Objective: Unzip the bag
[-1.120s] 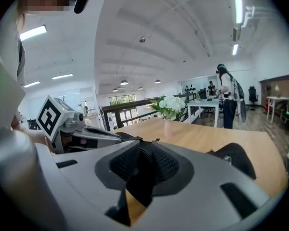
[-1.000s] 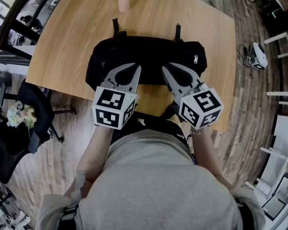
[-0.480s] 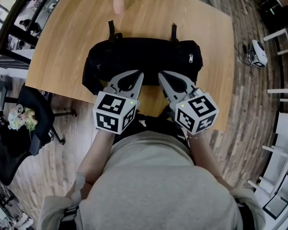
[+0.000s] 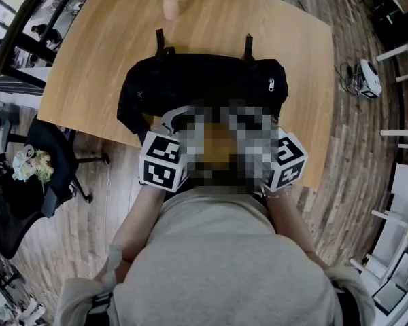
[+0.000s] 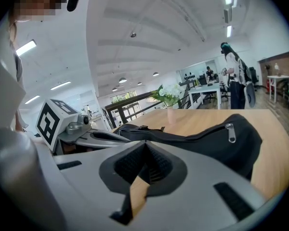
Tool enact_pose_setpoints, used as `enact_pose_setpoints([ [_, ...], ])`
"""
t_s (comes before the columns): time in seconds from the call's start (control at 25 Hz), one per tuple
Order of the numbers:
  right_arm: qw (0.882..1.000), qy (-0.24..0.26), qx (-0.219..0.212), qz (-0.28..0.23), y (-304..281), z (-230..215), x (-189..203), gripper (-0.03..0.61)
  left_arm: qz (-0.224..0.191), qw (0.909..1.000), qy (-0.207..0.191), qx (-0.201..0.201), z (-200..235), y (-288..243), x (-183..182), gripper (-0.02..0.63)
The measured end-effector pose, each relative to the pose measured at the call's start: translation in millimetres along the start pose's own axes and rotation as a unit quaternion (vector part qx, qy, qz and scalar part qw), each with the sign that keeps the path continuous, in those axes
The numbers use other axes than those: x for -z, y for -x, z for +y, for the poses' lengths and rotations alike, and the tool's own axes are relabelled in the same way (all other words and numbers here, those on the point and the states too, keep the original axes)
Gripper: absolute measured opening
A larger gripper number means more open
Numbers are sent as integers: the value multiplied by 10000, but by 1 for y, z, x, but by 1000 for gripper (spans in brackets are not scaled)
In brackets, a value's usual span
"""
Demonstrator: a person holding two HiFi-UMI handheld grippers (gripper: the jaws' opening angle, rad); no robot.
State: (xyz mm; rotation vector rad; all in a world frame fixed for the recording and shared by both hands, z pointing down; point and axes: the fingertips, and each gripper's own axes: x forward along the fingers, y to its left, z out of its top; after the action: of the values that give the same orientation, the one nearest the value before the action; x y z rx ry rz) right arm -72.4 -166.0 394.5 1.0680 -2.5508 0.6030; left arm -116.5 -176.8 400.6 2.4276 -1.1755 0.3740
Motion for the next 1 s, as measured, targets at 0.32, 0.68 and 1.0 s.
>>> enact_pose_setpoints([
  [0.32,9999,-130,16,25,-4,-4,6,5,-41,9999,167,-22,2,0,2,17],
  [0.68,9999,-156,38,-20,-3,-4,4,5,19,9996,217,158,-1,-2,2,17],
  [1.0,9999,-113,-5,9,-5,-2,4,5,-7,9996,228,176,-2,-4,0,17],
])
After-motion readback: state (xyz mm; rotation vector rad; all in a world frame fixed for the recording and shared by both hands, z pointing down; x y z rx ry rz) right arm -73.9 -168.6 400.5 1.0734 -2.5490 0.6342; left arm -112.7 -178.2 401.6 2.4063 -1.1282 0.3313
